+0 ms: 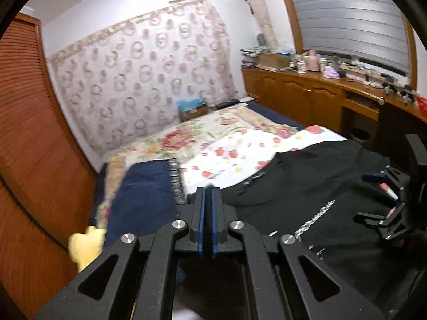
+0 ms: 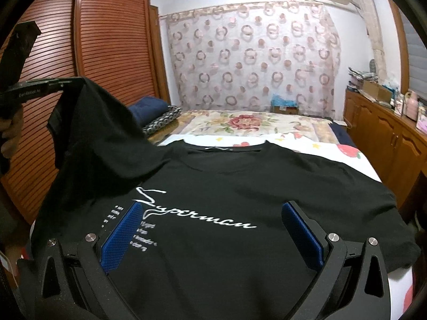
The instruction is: Fold small clothes
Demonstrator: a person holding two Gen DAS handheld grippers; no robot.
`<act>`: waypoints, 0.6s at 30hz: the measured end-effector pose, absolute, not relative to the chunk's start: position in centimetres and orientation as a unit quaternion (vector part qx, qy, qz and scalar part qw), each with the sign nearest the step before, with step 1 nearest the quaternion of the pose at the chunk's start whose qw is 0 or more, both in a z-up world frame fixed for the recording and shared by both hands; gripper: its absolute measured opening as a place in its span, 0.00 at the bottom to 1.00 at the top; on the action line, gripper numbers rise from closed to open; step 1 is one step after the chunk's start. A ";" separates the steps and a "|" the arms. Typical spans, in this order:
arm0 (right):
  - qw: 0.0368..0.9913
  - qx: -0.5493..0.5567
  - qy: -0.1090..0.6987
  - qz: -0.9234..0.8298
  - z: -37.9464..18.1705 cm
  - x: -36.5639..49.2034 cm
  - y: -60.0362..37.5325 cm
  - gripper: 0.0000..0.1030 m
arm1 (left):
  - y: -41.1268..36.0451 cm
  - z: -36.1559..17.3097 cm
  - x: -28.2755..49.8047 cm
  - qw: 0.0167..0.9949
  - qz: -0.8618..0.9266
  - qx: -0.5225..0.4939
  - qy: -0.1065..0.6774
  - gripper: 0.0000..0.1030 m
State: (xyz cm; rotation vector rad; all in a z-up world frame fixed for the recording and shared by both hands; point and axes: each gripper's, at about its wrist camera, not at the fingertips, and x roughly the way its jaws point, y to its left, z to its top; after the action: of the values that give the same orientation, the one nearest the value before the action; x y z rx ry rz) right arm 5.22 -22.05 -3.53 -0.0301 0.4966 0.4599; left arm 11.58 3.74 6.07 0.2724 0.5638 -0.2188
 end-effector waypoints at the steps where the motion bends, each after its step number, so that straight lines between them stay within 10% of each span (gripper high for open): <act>1: 0.943 -0.012 0.244 0.224 -3.6 5.3 -22.2 1.00 | 3.2 5.8 11.7 0.942 -0.124 0.127 0.283 0.16; 4: 0.945 -0.007 0.247 0.216 -3.7 5.4 -22.5 1.00 | 1.7 5.4 10.9 0.939 -0.156 0.125 0.280 0.42; 9: 0.943 -0.008 0.251 0.216 -3.4 5.4 -21.6 1.00 | 2.0 5.1 9.6 0.942 -0.150 0.117 0.276 0.54; 18: 0.920 -0.015 0.267 0.288 -2.4 8.7 -19.2 0.85 | 6.6 2.1 7.1 0.958 -0.097 0.061 0.262 0.55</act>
State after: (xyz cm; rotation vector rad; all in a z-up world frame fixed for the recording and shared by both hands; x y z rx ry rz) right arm 8.73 -19.24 -2.41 -0.0309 0.5479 0.5919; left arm 7.11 6.56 2.09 0.1239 0.5319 -0.1969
